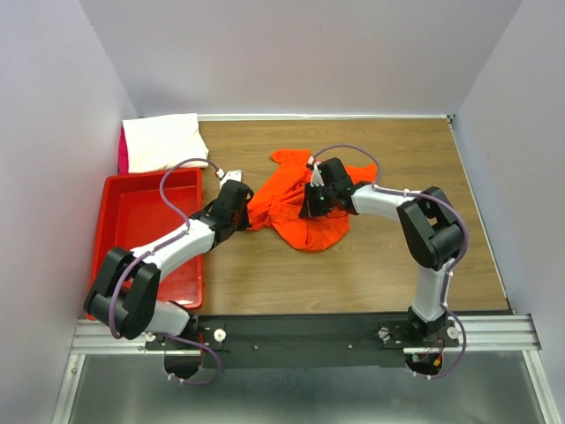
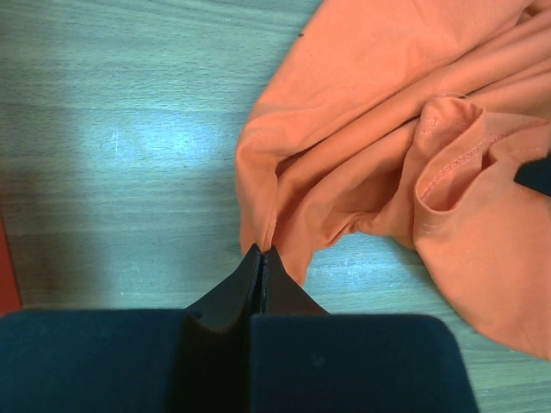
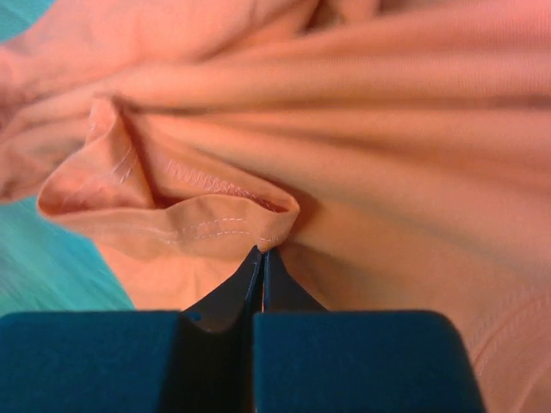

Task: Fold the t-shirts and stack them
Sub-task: Flatten the tshirt out

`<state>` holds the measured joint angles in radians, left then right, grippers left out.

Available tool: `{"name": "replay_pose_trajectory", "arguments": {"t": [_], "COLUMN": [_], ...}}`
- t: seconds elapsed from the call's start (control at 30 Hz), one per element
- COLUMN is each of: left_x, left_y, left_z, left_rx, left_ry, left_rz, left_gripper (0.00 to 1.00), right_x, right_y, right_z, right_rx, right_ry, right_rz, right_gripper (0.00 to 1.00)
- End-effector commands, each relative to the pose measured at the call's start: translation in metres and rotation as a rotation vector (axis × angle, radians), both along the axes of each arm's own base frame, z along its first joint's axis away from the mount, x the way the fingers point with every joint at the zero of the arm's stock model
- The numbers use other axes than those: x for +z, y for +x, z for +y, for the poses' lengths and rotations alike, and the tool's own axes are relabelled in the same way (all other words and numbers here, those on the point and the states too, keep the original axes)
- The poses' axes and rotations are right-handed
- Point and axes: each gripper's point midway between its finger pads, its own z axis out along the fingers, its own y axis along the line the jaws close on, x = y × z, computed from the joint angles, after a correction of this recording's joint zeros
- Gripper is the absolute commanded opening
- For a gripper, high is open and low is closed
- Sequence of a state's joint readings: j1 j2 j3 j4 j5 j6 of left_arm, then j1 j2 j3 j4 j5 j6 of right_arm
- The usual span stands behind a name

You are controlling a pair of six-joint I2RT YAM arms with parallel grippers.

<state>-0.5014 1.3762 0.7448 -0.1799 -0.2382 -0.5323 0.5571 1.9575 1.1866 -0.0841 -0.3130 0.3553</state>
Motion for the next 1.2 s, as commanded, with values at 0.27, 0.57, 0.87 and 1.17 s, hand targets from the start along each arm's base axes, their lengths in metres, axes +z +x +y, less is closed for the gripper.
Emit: {"name": "replay_pose_trajectory", "arguments": {"t": [0.27,0.57,0.87,1.17], "left_x": [0.002,-0.009,-0.010,-0.003], "left_y": [0.004,-0.001,-0.003,-0.004], "left_z": [0.013,0.013,0.015,0.013], "left_rx": [0.069,0.088,0.099,0.085], "left_ry": [0.031,0.009,-0.004,-0.026], "left_rz": [-0.008,0.020,0.020,-0.001], "left_gripper": [0.00,0.00,0.00,0.00], "right_x": [0.051,0.039,0.042,0.047], "right_y": [-0.142,-0.287,-0.225,-0.114], "right_z": [-0.041,-0.090,-0.116,-0.165], "right_rx": [0.182,0.153,-0.166,-0.604], "right_ry": [0.123,0.220,0.002,-0.211], "right_rz": [0.177,0.592,0.352,0.061], "right_gripper": [0.02,0.07,0.53,0.56]}}
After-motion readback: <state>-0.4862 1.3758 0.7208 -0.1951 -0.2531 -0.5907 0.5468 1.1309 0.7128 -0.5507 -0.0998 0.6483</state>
